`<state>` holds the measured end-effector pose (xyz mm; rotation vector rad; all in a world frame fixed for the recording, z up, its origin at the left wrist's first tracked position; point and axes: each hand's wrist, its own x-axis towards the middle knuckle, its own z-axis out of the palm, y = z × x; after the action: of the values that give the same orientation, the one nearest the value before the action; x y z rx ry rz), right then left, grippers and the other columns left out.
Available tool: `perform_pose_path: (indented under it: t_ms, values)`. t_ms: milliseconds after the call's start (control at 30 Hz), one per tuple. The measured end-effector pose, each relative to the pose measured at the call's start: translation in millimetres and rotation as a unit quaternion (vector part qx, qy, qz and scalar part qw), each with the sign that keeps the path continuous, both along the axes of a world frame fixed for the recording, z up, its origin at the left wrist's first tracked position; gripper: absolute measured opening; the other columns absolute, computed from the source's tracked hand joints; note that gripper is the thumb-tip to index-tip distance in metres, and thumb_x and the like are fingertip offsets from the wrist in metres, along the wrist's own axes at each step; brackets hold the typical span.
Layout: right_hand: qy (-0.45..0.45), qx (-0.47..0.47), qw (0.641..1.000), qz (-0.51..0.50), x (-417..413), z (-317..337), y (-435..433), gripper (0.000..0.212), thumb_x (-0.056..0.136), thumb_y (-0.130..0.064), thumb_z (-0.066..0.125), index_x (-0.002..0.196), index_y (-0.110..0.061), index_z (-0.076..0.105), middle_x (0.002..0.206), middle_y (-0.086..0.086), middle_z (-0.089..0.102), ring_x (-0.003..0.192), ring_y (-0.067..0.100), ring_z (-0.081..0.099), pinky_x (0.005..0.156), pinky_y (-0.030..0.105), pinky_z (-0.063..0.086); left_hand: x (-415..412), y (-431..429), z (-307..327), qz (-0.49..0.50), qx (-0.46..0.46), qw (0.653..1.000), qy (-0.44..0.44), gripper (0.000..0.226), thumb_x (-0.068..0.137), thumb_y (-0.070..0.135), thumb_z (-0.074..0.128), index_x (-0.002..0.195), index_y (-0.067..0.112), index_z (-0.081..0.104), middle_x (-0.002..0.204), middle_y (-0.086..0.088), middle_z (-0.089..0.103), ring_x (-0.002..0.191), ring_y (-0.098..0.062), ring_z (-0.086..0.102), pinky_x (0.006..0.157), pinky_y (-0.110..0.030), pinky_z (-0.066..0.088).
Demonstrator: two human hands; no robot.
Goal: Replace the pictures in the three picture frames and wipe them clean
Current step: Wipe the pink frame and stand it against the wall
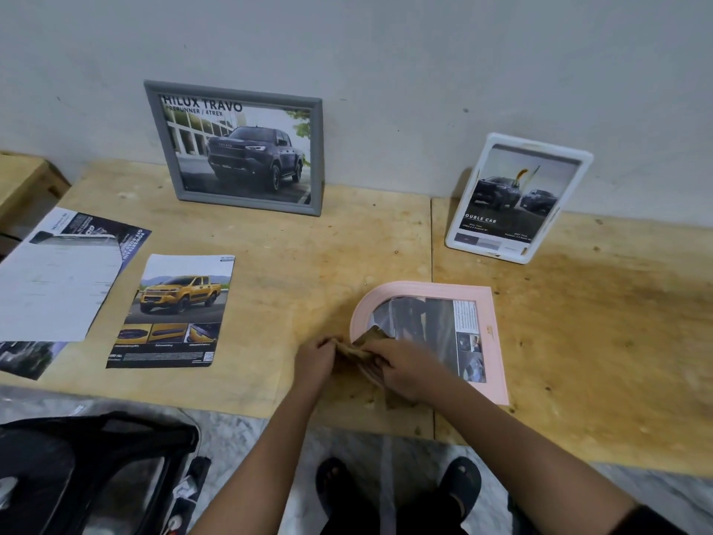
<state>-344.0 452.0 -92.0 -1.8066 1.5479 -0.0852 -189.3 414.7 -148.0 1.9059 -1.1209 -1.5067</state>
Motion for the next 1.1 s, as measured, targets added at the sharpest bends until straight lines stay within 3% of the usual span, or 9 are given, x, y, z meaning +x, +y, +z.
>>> perform_pose_path:
  t_ms: [133, 200, 300, 500, 567, 700, 833, 933, 1100]
  values:
    - [0.022, -0.047, 0.999, 0.001, 3, -10, 10, 0.04, 0.097, -0.023, 0.039, 0.135, -0.032, 0.046, 0.134, -0.005, 0.053, 0.106, 0.017, 0.053, 0.086, 0.027, 0.04, -14, -22, 12, -0.08, -0.059, 0.991, -0.088, 0.022, 0.086, 0.029, 0.063, 0.079, 0.01, 0.071, 0.073, -0.005, 0.064, 0.069, -0.02, 0.059, 0.064, -0.027, 0.044]
    - [0.032, -0.069, 0.997, 0.009, 8, -14, 14, 0.044, 0.097, -0.022, 0.038, 0.14, -0.031, 0.04, 0.144, -0.008, 0.043, 0.119, 0.018, 0.048, 0.097, 0.031, 0.038, -17, -30, 12, -0.085, -0.079, 0.986, -0.119, 0.02, 0.08, 0.028, 0.071, 0.073, 0.009, 0.07, 0.068, -0.004, 0.063, 0.064, -0.019, 0.059, 0.062, -0.026, 0.043]
    - [0.036, -0.094, 0.995, 0.008, 10, -19, 20, 0.048, 0.095, -0.018, 0.039, 0.142, -0.025, 0.039, 0.147, -0.005, 0.039, 0.127, 0.018, 0.043, 0.102, 0.029, 0.035, -20, -32, 7, -0.1, -0.095, 0.979, -0.147, 0.02, 0.078, 0.027, 0.073, 0.074, 0.007, 0.071, 0.071, -0.007, 0.069, 0.067, -0.022, 0.063, 0.067, -0.031, 0.053]
    - [0.029, -0.182, 0.983, -0.013, -10, -26, 53, 0.049, 0.076, -0.022, 0.043, 0.121, -0.025, 0.063, 0.127, -0.009, 0.06, 0.113, 0.013, 0.059, 0.091, 0.032, 0.051, -21, -26, 1, -0.083, -0.125, 0.978, -0.148, 0.014, 0.08, 0.025, 0.071, 0.082, 0.011, 0.071, 0.082, -0.007, 0.071, 0.072, -0.024, 0.066, 0.073, -0.04, 0.057]
    - [0.023, -0.197, 0.98, -0.02, -19, -30, 66, 0.046, 0.074, -0.023, 0.046, 0.116, -0.025, 0.066, 0.123, -0.011, 0.063, 0.114, 0.009, 0.059, 0.096, 0.031, 0.048, -21, -25, 2, -0.082, -0.124, 0.978, -0.147, 0.014, 0.08, 0.026, 0.071, 0.082, 0.012, 0.071, 0.082, -0.007, 0.071, 0.071, -0.024, 0.066, 0.073, -0.04, 0.057]
    - [0.024, -0.214, 0.976, -0.028, -34, -36, 83, 0.038, 0.084, -0.023, 0.048, 0.117, -0.023, 0.066, 0.127, -0.01, 0.061, 0.121, 0.008, 0.054, 0.104, 0.031, 0.042, -22, -23, 4, -0.078, -0.117, 0.979, -0.145, 0.014, 0.081, 0.027, 0.07, 0.082, 0.013, 0.07, 0.081, -0.006, 0.071, 0.073, -0.023, 0.066, 0.074, -0.041, 0.057]
    - [0.029, -0.225, 0.971, -0.073, -45, -40, 97, 0.04, 0.082, -0.022, 0.046, 0.117, -0.024, 0.066, 0.125, -0.011, 0.062, 0.122, -0.002, 0.047, 0.094, 0.021, 0.048, -22, -22, 4, -0.075, -0.121, 0.98, -0.14, 0.014, 0.082, 0.026, 0.069, 0.087, 0.013, 0.07, 0.086, -0.006, 0.07, 0.077, -0.024, 0.066, 0.076, -0.042, 0.057]
    - [0.035, -0.229, 0.967, -0.106, -53, -43, 106, 0.042, 0.08, -0.017, 0.053, 0.119, -0.026, 0.065, 0.127, -0.013, 0.06, 0.124, -0.01, 0.037, 0.094, 0.012, 0.042, -21, -23, 3, -0.075, -0.122, 0.98, -0.138, 0.015, 0.082, 0.026, 0.069, 0.089, 0.012, 0.07, 0.087, -0.007, 0.07, 0.077, -0.025, 0.066, 0.076, -0.042, 0.057]
    - [0.059, -0.21, 0.961, -0.171, -67, -38, 121, 0.048, 0.08, -0.016, 0.053, 0.124, -0.034, 0.06, 0.131, -0.018, 0.055, 0.123, -0.005, 0.043, 0.088, 0.01, 0.042, -22, -23, 1, -0.077, -0.131, 0.977, -0.152, 0.017, 0.083, 0.026, 0.067, 0.092, 0.011, 0.07, 0.089, -0.006, 0.07, 0.077, -0.024, 0.066, 0.077, -0.04, 0.056]
